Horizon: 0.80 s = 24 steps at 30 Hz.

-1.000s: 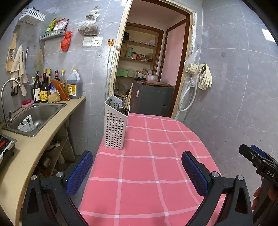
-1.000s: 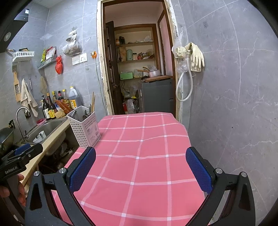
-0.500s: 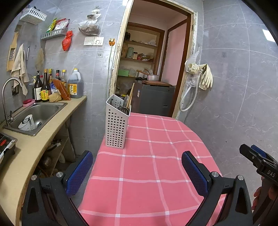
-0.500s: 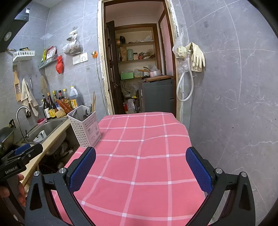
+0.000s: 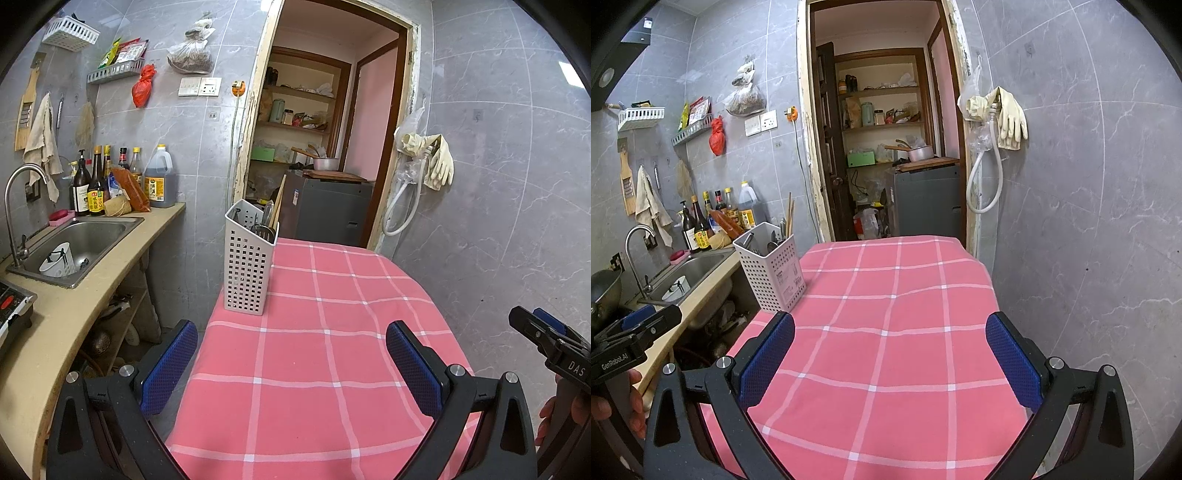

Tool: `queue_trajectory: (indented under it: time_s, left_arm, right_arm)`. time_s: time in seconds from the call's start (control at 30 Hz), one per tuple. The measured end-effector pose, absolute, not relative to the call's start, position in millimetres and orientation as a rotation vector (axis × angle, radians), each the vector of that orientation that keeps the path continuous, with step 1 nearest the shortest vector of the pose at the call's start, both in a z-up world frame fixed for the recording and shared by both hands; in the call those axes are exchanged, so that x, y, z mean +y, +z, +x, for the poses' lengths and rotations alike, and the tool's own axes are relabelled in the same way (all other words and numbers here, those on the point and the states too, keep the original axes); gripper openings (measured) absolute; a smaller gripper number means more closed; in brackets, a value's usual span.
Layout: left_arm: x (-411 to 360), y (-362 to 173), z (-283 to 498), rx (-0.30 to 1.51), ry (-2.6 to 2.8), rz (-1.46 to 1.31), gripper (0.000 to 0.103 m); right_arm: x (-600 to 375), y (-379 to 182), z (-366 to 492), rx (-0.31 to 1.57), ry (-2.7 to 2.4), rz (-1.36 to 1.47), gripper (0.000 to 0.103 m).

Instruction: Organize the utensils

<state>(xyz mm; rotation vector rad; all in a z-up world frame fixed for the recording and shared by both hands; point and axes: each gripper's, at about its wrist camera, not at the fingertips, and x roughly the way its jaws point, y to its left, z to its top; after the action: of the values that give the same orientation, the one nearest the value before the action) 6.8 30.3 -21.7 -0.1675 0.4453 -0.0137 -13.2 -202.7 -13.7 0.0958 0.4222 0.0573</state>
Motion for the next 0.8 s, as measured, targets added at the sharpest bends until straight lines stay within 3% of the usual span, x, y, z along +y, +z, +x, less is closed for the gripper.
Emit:
queue_trajectory:
  time_s: [0.8]
  left_arm:
    - [32.7, -26.9, 8.9, 0.464, -0.013, -0.163, 0.103]
  right_arm:
    - [-206.9, -21.5, -6.3, 0.440, 0.061, 0.105, 0.102]
